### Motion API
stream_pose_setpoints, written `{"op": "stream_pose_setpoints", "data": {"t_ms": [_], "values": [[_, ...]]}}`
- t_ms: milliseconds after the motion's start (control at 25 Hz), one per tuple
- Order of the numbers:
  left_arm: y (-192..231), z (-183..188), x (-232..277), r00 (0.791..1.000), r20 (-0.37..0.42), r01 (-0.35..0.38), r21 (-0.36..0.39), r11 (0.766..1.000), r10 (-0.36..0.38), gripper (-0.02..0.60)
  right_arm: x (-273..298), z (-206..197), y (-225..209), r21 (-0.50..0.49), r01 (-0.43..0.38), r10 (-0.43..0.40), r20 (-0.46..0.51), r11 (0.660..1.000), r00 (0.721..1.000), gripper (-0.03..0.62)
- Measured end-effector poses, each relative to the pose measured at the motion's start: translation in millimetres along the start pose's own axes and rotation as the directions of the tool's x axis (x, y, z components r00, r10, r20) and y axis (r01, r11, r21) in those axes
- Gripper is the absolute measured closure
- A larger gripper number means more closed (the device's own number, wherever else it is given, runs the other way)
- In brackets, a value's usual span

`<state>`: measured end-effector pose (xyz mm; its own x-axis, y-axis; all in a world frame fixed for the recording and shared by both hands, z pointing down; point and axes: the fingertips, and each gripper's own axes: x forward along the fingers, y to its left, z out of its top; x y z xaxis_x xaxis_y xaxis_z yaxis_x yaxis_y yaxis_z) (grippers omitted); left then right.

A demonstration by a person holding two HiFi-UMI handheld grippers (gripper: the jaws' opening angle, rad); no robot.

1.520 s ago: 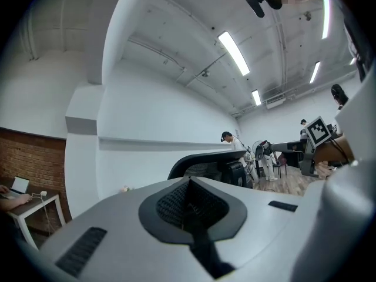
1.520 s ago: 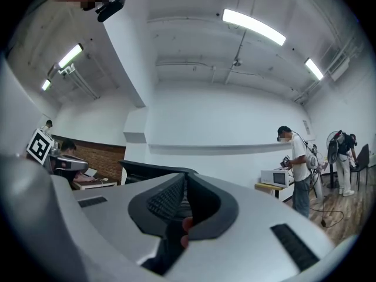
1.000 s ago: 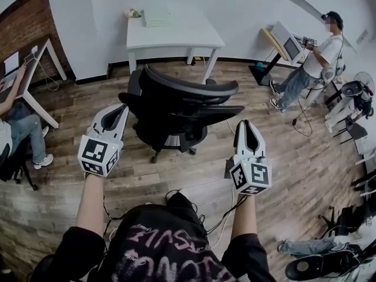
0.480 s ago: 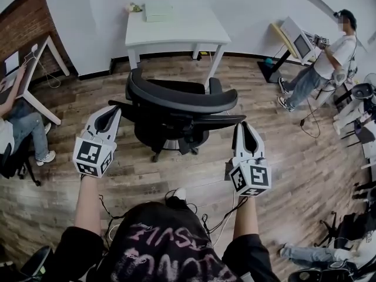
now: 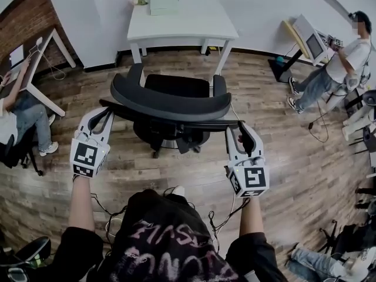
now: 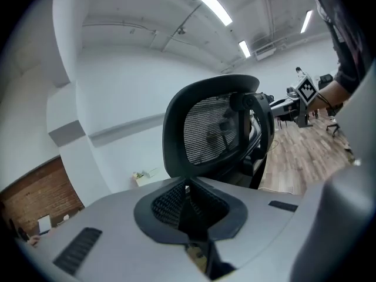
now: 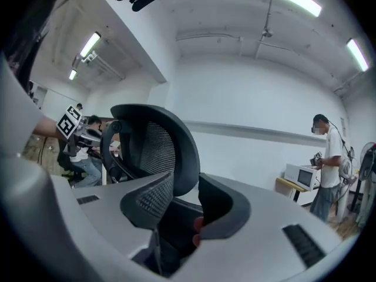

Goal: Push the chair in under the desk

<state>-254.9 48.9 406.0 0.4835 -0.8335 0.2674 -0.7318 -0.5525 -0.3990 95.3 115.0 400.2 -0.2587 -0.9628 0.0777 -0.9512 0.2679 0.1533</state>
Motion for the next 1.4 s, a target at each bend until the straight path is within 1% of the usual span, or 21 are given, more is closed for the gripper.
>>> {"op": "stream_pose_setpoints", "data": {"t_ms": [80, 200, 320, 480, 520, 680, 880, 960, 1080, 1240, 1400], "values": [[-3, -3, 1, 1.000, -0.023, -0.003, 0.029, 1.000, 0.003, 0.554, 2, -5, 2, -0.042, -0.042, 0.041, -0.026, 0.998, 0.999, 0.439], [-9, -6, 1, 0.999, -0.050, 0.011, 0.054, 0.998, -0.009, 0.494, 2, -12, 8, -0.113, -0.107, 0.099, -0.071, 0.988, 0.993, 0.392], [-11, -10, 2, 0.995, -0.095, 0.029, 0.119, 0.992, -0.018, 0.454, 5, -17, 14, -0.205, -0.172, 0.149, -0.124, 0.964, 0.981, 0.363], [-12, -16, 8, 0.987, -0.153, 0.070, 0.193, 0.979, -0.041, 0.408, 13, -29, 16, -0.288, -0.230, 0.179, -0.195, 0.929, 0.964, 0.342], [-12, -18, 10, 0.986, -0.163, 0.078, 0.207, 0.975, -0.044, 0.402, 14, -34, 16, -0.314, -0.242, 0.179, -0.215, 0.918, 0.960, 0.339], [-12, -26, 18, 0.977, -0.204, 0.112, 0.260, 0.959, -0.059, 0.374, 22, -48, 19, -0.440, -0.273, 0.154, -0.287, 0.855, 0.945, 0.330], [-15, -34, 32, 0.964, -0.256, 0.157, 0.345, 0.925, -0.068, 0.348, 31, -55, 17, -0.530, -0.287, 0.112, -0.338, 0.798, 0.934, 0.330], [-15, -38, 36, 0.959, -0.274, 0.171, 0.363, 0.916, -0.070, 0.344, 35, -56, 19, -0.542, -0.295, 0.110, -0.347, 0.787, 0.931, 0.330], [-16, -42, 41, 0.951, -0.300, 0.194, 0.386, 0.902, -0.077, 0.342, 40, -58, 20, -0.541, -0.310, 0.119, -0.359, 0.782, 0.926, 0.329], [-19, -47, 45, 0.944, -0.319, 0.221, 0.428, 0.876, -0.082, 0.337, 43, -66, 19, -0.584, -0.320, 0.094, -0.383, 0.746, 0.919, 0.330], [-18, -49, 49, 0.940, -0.334, 0.227, 0.475, 0.850, -0.065, 0.334, 51, -69, 19, -0.598, -0.325, 0.082, -0.396, 0.733, 0.914, 0.330]]}}
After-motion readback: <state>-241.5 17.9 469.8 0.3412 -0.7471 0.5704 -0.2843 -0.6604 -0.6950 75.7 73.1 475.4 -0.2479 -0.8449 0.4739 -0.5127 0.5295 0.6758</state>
